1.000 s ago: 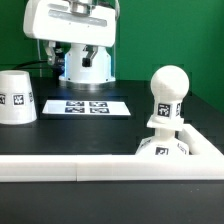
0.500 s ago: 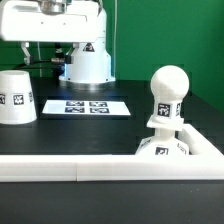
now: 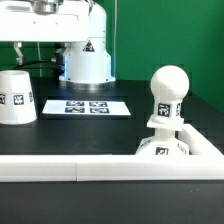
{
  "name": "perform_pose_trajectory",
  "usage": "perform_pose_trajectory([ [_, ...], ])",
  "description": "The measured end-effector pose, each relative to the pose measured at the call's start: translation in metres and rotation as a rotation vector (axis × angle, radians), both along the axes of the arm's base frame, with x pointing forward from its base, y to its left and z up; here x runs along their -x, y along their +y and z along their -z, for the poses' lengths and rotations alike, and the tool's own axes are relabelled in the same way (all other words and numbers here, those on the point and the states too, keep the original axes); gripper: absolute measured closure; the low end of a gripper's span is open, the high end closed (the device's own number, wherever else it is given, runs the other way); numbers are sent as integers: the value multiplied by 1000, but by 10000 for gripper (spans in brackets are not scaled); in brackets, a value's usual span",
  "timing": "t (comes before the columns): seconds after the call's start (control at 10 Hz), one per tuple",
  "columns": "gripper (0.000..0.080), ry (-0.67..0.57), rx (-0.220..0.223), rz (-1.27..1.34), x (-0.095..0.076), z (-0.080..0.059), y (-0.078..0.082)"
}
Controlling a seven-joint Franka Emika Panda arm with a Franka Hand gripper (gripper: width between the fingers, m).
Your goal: Assemble lamp
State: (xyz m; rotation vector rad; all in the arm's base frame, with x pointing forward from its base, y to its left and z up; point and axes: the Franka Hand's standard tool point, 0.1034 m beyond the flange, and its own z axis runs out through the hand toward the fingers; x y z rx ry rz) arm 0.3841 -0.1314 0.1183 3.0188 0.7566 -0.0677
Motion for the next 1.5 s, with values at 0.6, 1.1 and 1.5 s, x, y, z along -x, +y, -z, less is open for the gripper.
perform_pose_trajectory([
  [0.6, 101, 18, -5, -21, 23, 16, -16],
  [1.1, 101, 23, -3, -57, 25, 36, -12],
  [1.5, 196, 23, -2, -59, 25, 38, -12],
])
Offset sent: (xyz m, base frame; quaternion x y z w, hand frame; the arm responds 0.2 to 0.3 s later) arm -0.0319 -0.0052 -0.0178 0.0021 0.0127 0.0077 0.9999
